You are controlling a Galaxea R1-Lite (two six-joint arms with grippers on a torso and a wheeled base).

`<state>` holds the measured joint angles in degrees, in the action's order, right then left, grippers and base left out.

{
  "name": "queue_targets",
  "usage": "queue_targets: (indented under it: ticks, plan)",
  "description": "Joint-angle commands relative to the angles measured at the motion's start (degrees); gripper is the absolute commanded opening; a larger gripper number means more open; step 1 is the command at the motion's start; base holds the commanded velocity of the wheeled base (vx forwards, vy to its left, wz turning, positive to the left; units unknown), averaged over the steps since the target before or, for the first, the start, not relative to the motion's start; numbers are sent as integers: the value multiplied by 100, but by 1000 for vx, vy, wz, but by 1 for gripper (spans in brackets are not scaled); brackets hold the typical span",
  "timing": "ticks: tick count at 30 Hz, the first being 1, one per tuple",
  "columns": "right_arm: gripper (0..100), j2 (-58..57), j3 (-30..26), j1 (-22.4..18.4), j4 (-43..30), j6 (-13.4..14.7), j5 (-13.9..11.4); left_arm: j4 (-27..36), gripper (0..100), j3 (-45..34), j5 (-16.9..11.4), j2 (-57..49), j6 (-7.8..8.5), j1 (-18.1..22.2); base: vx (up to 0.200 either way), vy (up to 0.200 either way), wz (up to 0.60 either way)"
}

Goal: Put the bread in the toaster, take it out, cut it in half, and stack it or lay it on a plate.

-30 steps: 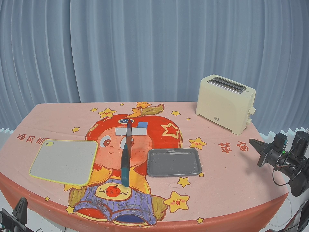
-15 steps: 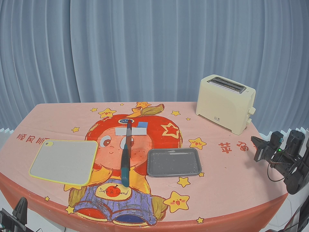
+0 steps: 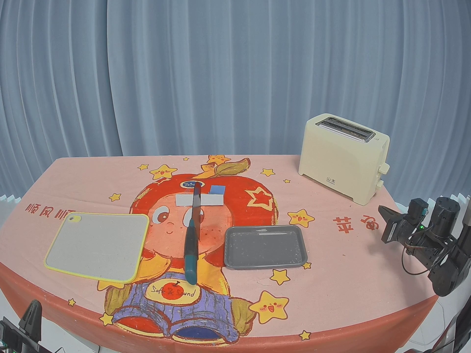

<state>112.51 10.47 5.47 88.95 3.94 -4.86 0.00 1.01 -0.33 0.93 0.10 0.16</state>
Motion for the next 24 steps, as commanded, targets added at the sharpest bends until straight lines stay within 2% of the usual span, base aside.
queue_targets:
  ticks: [1,10,15,20,24]
  plan:
    - [0,-106,16,-11,43,11,3,0,0,-101,-2,-93,-1,2,0,0,0]
    - [0,-238,25,-99,43,-200,108,-9,0,-101,-2,-93,-1,2,0,0,0]
    - [0,-229,113,-310,43,-227,108,-9,0,-101,-2,-93,-1,2,0,0,0]
    - [0,-185,175,-609,43,-200,-59,0,0,-101,-2,-93,-1,2,0,0,0]
    - [0,-176,166,-793,43,-200,-357,0,0,-101,-2,-93,-1,2,0,0,0]
